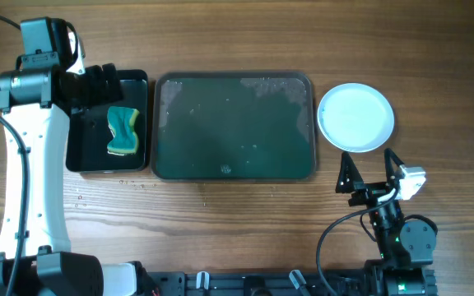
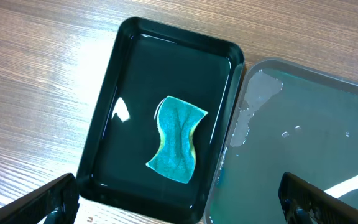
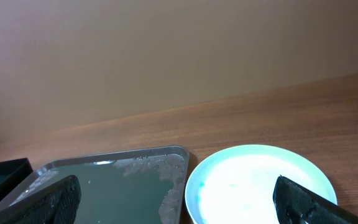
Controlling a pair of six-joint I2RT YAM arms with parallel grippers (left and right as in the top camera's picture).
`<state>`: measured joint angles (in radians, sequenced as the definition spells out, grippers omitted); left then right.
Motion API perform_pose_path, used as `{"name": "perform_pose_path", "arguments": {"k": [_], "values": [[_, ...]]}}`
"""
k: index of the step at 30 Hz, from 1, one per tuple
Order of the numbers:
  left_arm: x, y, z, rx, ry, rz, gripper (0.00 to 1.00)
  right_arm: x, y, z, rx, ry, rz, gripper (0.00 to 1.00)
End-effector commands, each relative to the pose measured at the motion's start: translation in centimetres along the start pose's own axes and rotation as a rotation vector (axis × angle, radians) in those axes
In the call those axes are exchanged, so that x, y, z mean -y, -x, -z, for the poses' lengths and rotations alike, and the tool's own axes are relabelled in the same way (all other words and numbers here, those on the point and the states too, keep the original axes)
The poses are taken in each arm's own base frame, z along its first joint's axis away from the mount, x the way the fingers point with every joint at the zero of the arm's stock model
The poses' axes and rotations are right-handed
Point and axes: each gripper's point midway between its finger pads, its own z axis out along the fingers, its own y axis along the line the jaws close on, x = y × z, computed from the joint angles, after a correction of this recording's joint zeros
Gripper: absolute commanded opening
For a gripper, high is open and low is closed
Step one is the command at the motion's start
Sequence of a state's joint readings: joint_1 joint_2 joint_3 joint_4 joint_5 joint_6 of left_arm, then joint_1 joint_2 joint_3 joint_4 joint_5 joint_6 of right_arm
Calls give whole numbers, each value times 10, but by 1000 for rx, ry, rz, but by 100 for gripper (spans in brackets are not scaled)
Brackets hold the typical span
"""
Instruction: Clean dirty plates on tray and stack at the side
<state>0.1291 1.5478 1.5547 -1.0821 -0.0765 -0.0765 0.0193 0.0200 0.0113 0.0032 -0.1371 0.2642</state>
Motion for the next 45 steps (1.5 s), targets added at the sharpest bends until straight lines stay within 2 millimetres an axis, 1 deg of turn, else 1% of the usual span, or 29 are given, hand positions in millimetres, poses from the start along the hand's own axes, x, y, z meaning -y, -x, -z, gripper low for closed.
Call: {"name": "perform_pose_path", "arguments": {"k": [1, 22, 25, 28, 29, 32, 33, 34, 36, 39, 43, 44, 45], "values": [[3, -1, -3, -9, -13, 10, 100, -5, 2, 1, 15, 24, 3, 100], [3, -1, -2, -9, -13, 11, 100, -5, 1, 1, 11, 24, 2, 100], [-4, 2, 11, 33, 22, 6, 100, -5, 1, 1, 11, 24, 2, 100], [-3, 10, 34, 117, -5, 17, 100, -5, 1, 1, 11, 24, 2, 100], [2, 11, 46, 156, -38, 18, 100, -5, 1, 1, 11, 24, 2, 100], [11, 18, 70, 303, -122, 20, 100, -5, 1, 1, 11, 24, 2, 100], [16, 19, 80, 380, -165, 17, 100, -5, 1, 1, 11, 24, 2, 100], [19, 17, 85, 425, -190, 13, 100, -5, 1, 1, 11, 24, 2, 100], [23, 10, 96, 533, -240, 5, 100, -5, 1, 1, 11, 24, 2, 100], [24, -13, 101, 668, -284, -5, 100, -5, 1, 1, 11, 24, 2, 100], [25, -46, 97, 814, -333, -22, 100, -5, 1, 1, 11, 24, 2, 100], [26, -61, 89, 850, -348, -29, 100, -5, 1, 1, 11, 24, 2, 100], [27, -67, 85, 861, -355, -33, 100, -5, 1, 1, 11, 24, 2, 100]]}}
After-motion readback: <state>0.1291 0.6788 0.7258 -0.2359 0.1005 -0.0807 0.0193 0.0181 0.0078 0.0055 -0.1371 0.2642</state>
